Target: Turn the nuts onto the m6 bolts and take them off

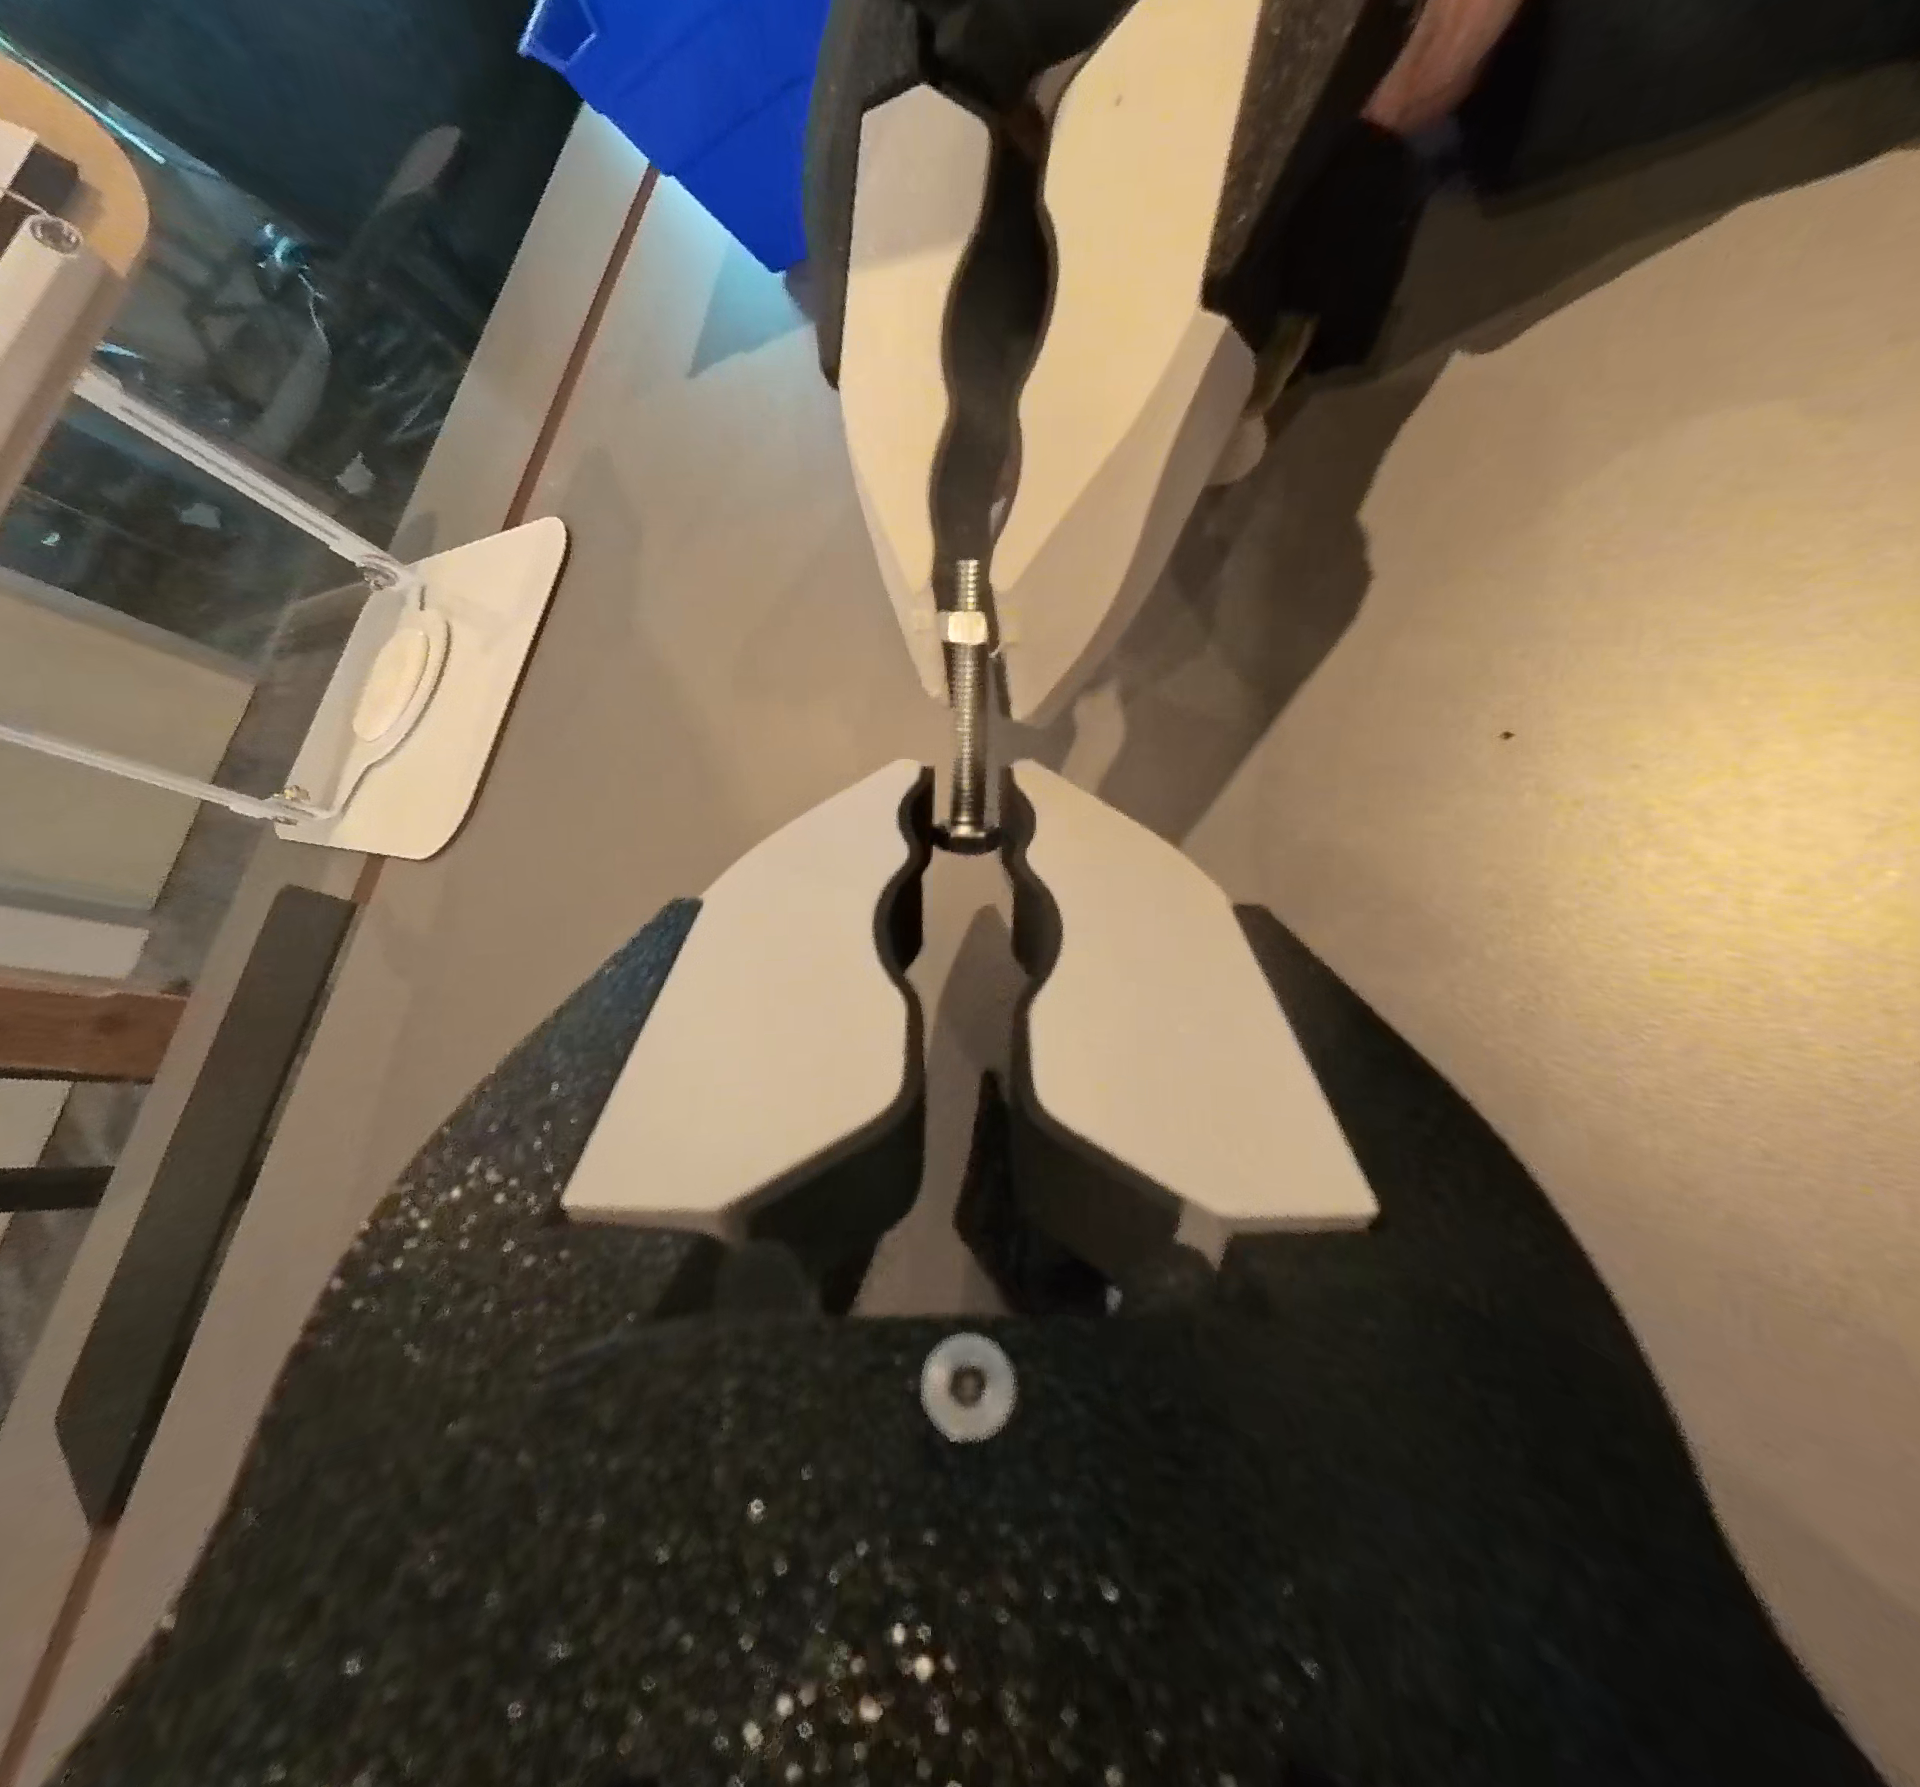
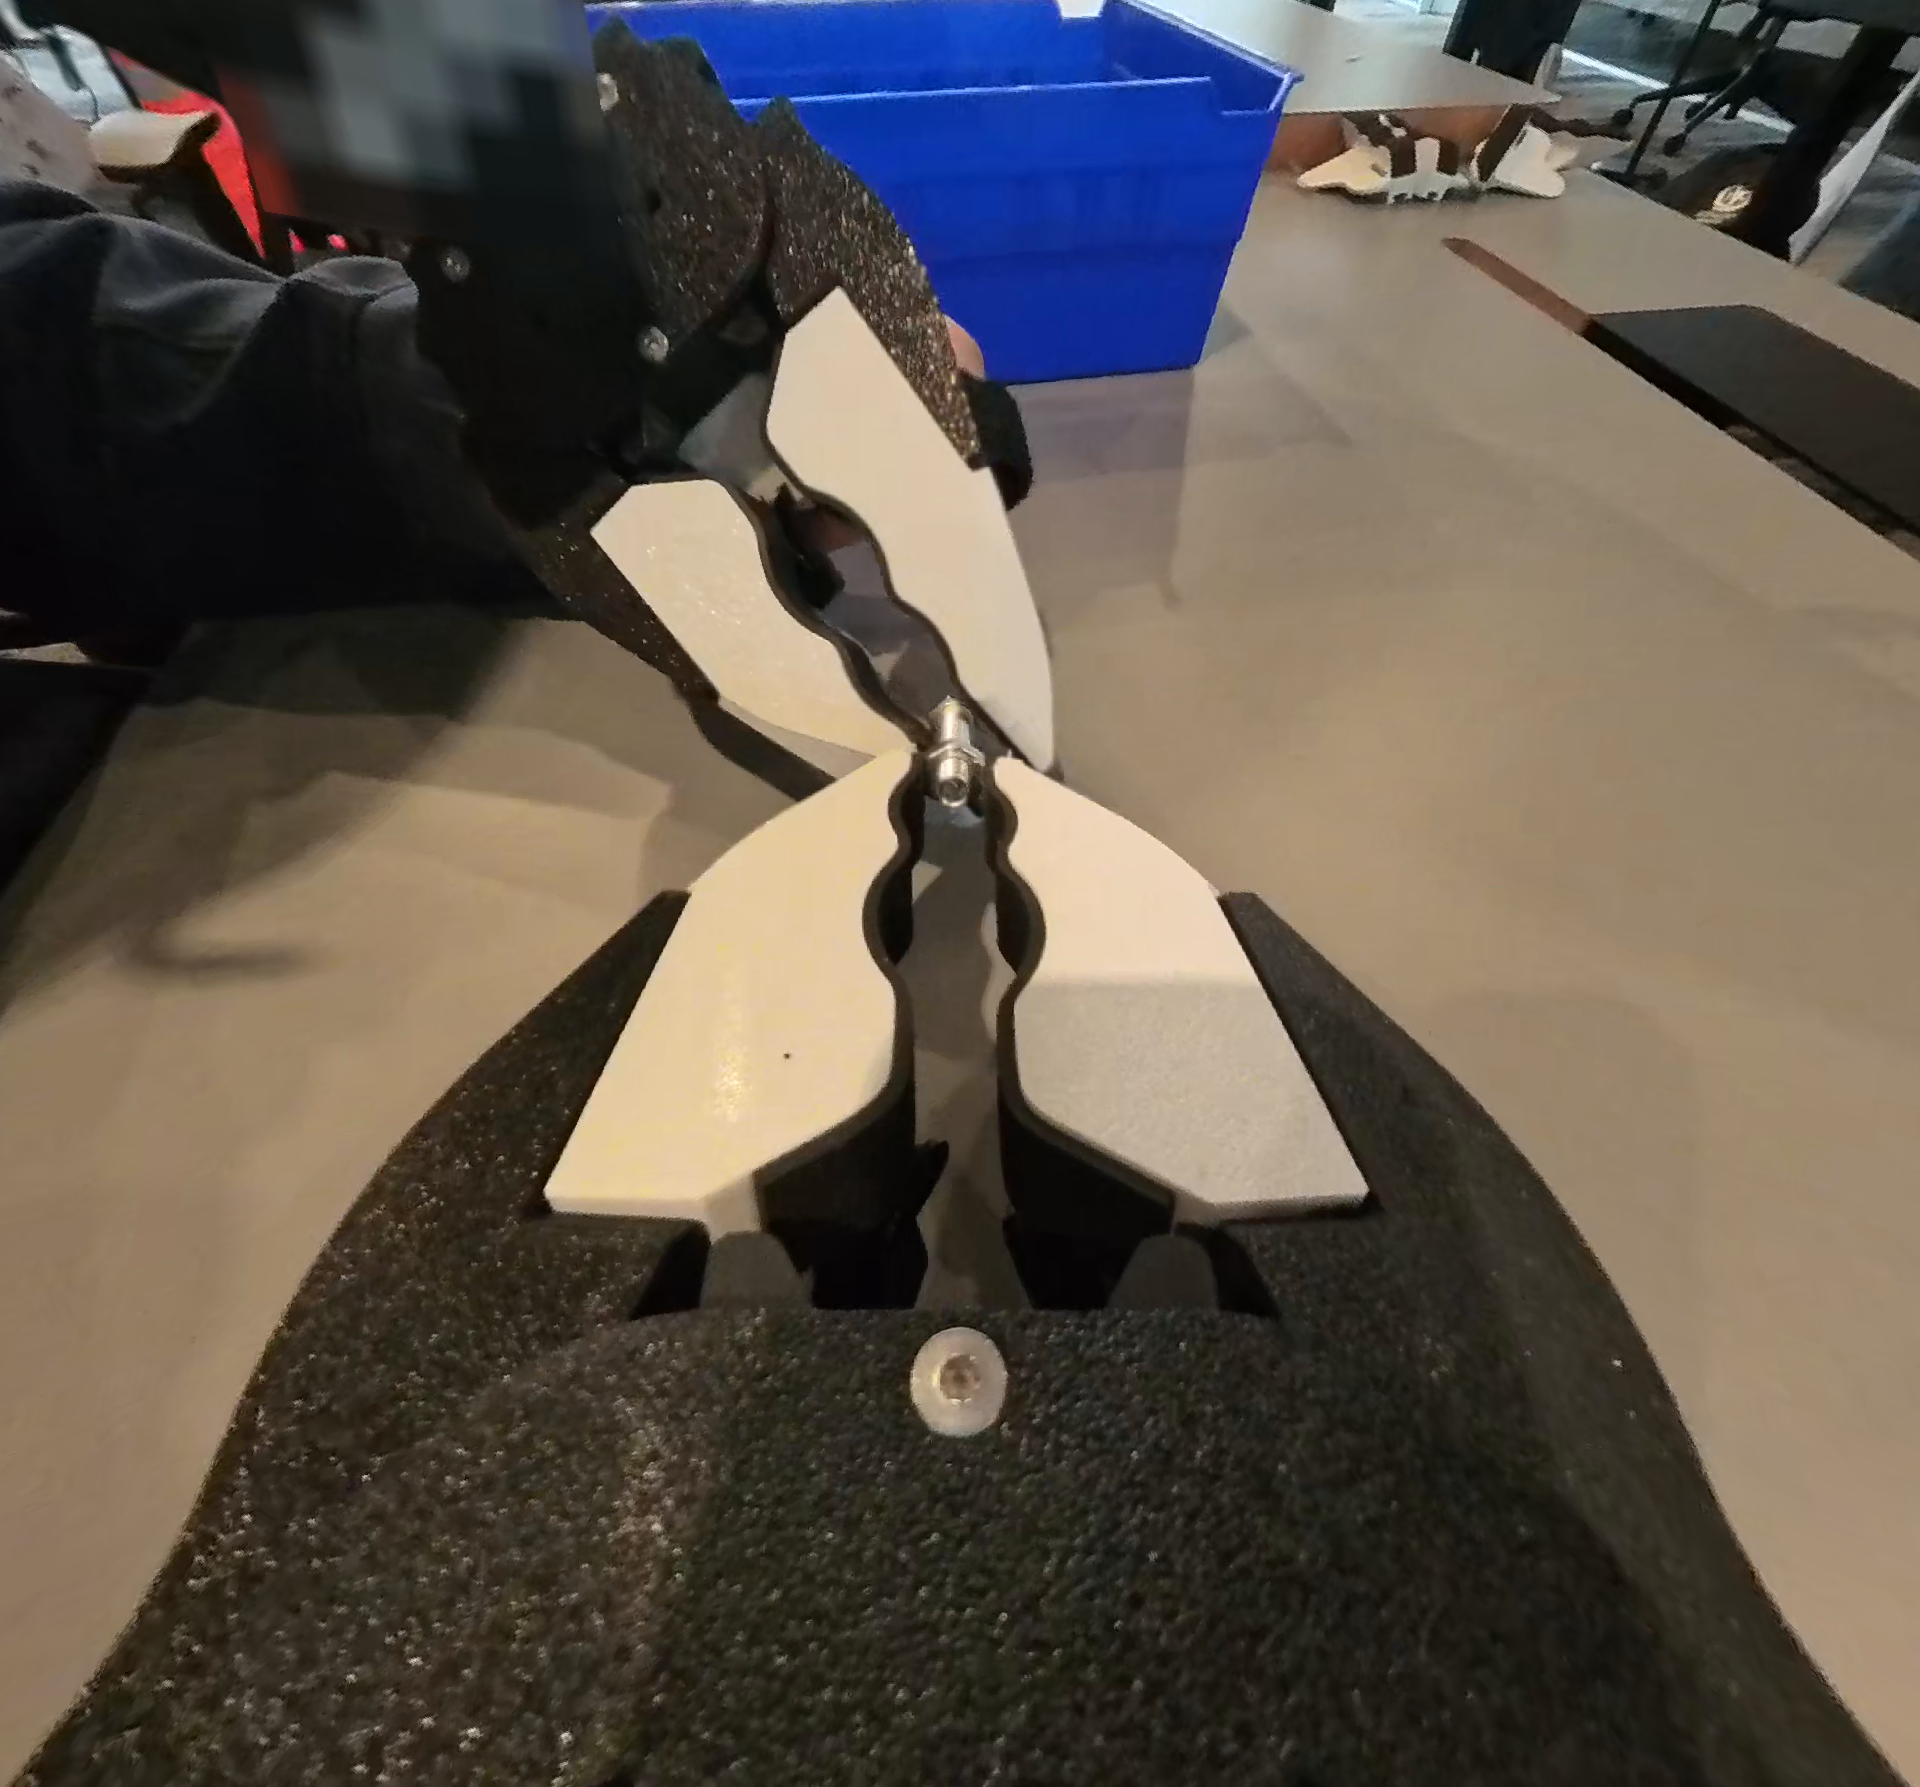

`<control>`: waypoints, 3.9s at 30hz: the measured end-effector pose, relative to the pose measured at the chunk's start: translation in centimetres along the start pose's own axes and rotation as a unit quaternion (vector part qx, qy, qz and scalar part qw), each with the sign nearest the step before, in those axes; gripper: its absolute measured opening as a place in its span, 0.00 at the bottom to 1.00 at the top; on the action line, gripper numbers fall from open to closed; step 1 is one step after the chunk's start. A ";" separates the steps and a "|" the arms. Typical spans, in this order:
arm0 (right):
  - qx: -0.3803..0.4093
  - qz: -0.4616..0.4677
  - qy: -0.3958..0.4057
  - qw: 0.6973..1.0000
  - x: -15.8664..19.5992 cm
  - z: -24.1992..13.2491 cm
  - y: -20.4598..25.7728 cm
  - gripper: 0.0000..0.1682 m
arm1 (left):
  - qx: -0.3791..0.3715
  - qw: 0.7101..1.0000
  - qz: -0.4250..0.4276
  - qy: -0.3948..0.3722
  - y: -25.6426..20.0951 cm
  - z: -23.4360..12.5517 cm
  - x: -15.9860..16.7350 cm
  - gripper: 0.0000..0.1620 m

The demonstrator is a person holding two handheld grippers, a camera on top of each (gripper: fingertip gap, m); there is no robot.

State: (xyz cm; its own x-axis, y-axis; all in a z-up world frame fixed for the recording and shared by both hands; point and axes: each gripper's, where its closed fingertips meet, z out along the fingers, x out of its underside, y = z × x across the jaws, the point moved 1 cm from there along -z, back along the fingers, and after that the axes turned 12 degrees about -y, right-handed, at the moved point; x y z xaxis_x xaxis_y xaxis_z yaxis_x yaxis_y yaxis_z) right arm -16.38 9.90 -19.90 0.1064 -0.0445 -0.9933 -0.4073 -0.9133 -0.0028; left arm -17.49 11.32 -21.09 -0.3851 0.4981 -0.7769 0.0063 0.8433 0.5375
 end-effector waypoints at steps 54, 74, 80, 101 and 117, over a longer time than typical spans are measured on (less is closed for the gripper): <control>-0.004 -0.127 0.126 0.984 3.3 1.9 1.7 0.04 | 0.072 0.993 -0.079 0.056 -1.6 -0.8 4.0 0.06; 0.013 -0.133 0.134 0.982 3.3 1.5 1.0 0.12 | 0.081 0.994 -0.065 0.042 -1.9 -0.8 3.7 0.06; -0.018 -0.121 0.121 0.985 2.9 1.3 1.9 0.02 | 0.084 0.993 -0.071 0.040 -2.0 -0.8 3.7 0.06; 0.020 -0.166 0.133 0.977 2.8 1.4 1.0 0.17 | 0.082 0.993 -0.072 0.041 -1.9 -0.8 3.7 0.06; 0.004 -0.148 0.153 0.977 3.5 1.4 1.4 0.18 | 0.082 0.993 -0.076 0.041 -1.9 -0.9 3.7 0.06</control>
State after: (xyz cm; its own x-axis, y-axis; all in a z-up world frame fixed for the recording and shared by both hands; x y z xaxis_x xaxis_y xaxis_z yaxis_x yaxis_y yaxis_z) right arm -17.83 8.98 -23.57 0.4860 0.1019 -0.8680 -0.3247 -0.9010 -0.2876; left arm -19.70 11.39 -24.66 -0.4665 0.3508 -0.8120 0.0900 0.9321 0.3509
